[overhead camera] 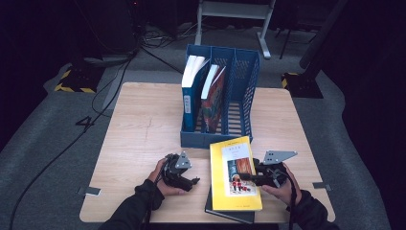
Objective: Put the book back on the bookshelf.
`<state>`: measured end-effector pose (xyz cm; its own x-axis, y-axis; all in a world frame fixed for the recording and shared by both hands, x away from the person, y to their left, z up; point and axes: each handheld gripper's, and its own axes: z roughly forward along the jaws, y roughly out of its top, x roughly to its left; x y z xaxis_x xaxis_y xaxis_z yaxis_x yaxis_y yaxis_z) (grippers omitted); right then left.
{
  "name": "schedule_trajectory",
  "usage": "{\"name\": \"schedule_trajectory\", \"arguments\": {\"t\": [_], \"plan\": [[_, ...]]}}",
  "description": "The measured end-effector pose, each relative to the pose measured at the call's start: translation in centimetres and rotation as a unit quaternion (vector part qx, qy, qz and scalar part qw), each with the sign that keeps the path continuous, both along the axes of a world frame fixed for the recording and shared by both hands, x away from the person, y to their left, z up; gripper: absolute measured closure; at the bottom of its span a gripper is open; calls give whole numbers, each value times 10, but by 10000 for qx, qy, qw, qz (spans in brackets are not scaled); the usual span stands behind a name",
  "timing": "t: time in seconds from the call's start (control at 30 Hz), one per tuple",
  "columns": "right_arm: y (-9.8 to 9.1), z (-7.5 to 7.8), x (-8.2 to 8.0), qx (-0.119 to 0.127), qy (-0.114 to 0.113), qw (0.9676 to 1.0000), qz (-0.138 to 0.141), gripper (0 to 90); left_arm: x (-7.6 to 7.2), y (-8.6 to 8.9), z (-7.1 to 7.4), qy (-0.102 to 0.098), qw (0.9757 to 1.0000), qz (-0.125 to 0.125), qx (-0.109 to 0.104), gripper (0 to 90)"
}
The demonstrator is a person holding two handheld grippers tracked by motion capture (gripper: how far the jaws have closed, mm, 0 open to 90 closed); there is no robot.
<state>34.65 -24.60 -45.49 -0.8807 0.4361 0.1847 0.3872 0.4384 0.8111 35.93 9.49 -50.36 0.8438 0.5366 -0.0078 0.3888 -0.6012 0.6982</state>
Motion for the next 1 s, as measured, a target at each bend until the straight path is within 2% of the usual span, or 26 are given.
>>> {"name": "schedule_trajectory", "arguments": {"t": [0.17, 0.3, 0.37, 0.43, 0.53, 0.67, 0.77, 0.9, 1.0], "plan": [[0, 0, -3, 30, -124, 9999, -8, 707, 10, -8, 0, 21, 10000, 71, 12, 223], [0, 0, -4, 84, -167, 9998, 53, 720, 18, -13, 1, -98, 9999, 101, 20, 239], [0, 0, -5, 119, -176, 9997, 86, 725, 23, -14, 1, -8, 9999, 161, -27, 241], [1, 0, -7, 111, -218, 9996, 108, 728, 27, -14, 1, -13, 9998, 202, -60, 246], [1, 1, -9, 116, -275, 9995, 96, 730, 30, -16, 1, -59, 9997, 227, -61, 250], [2, 1, -10, 153, -291, 9994, 112, 731, 33, -21, 2, -55, 9996, 199, -192, 255], [2, 2, -12, 172, -288, 9994, 124, 733, 35, -25, 3, -93, 9996, 180, -207, 263], [3, 3, -14, 168, -320, 9992, 181, 733, 36, -25, 5, -91, 9989, 260, -384, 273], [3, 3, -14, 189, -327, 9991, 200, 733, 36, -23, 7, -121, 9987, 263, -428, 284]]}}
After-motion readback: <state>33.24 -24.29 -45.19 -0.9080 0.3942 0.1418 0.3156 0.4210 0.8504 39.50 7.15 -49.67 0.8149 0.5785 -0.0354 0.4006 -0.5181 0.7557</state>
